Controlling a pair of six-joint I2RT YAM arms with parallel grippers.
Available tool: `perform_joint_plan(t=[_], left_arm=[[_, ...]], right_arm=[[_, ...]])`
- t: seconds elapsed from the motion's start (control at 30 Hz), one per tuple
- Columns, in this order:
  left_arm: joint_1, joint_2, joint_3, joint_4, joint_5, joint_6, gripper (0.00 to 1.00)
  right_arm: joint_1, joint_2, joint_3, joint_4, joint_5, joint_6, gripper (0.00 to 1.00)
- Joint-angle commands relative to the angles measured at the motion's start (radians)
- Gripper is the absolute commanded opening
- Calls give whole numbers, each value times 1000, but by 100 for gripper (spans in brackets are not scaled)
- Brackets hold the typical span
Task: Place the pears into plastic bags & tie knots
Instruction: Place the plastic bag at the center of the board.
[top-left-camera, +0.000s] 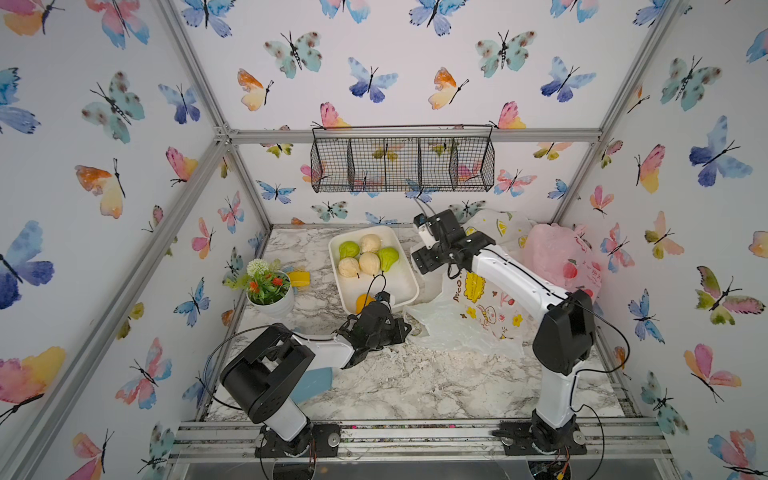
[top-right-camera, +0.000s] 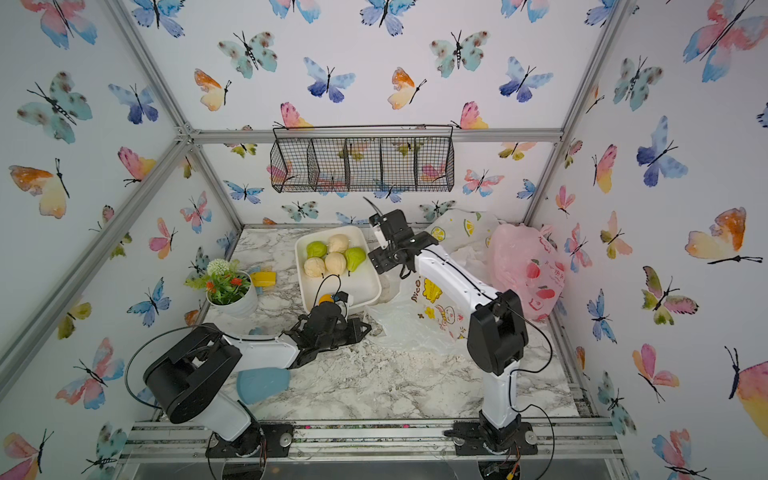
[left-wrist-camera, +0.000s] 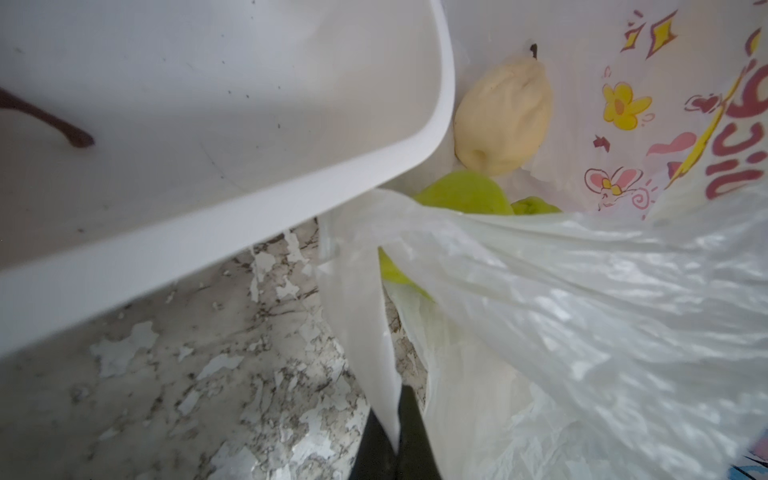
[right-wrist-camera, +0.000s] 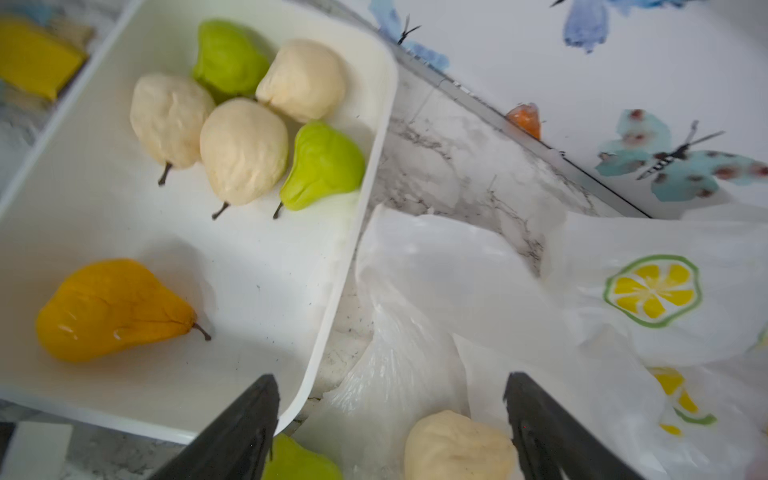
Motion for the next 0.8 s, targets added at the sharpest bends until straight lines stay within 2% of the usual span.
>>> perform_joint_plan(t=[0.0, 0.1, 0.2, 0.3, 0.47, 0.57, 0.63, 0.7, 0.77], left_arm=[[11, -18, -13, 46, 6, -5, 1], [12, -8, 7, 35, 23, 10, 1], [15, -8, 5, 38, 32, 18, 1], [19, -8, 3, 36, 41, 23, 1], [22, -5, -10, 46, 49, 22, 1], [25, -3, -14, 47, 57, 21, 1], [28, -9, -19, 49, 57, 20, 1], [31, -20, -25, 47, 49, 25, 1], [33, -37, -28, 47, 39, 40, 1]], right_arm=[[-27, 25, 29, 7, 197, -168, 89], [-10, 30, -14, 113, 240, -273, 90], [-3, 90, 2, 135, 314, -351, 91], [-3, 164, 38, 147, 404, -406, 92], [-3, 263, 101, 242, 443, -460, 91], [-3, 329, 144, 316, 487, -488, 87], [-3, 347, 146, 377, 469, -489, 76], [-3, 343, 130, 420, 423, -460, 49], [-3, 308, 100, 440, 361, -409, 29]])
